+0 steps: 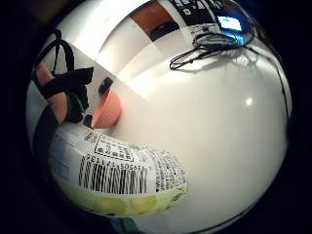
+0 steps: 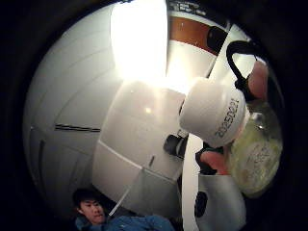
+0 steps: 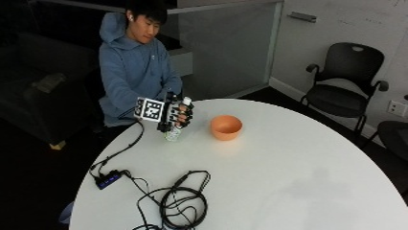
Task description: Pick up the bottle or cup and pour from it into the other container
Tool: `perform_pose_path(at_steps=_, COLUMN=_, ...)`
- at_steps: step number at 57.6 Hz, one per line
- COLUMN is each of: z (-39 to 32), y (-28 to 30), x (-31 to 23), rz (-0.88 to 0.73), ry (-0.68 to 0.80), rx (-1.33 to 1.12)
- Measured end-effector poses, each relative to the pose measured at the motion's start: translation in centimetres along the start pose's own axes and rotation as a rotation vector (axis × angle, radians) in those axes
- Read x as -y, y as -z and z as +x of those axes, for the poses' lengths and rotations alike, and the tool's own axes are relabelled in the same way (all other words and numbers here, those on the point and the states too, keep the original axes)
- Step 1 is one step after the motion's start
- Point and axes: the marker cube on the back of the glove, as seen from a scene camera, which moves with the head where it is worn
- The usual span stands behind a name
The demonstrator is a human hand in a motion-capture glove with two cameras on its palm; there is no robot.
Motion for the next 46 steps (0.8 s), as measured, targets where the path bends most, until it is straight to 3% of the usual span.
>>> perform_pose_path(at_steps=24, z=-7.4, y=-5.2, x=9.1, rz=-0.328, ry=0.053, rx=-0.697)
perform_pose_path(at_steps=46, z=-9.4, y=-12.1, x=10.7, rz=-0.581, ry=0.209, rx=-1.386)
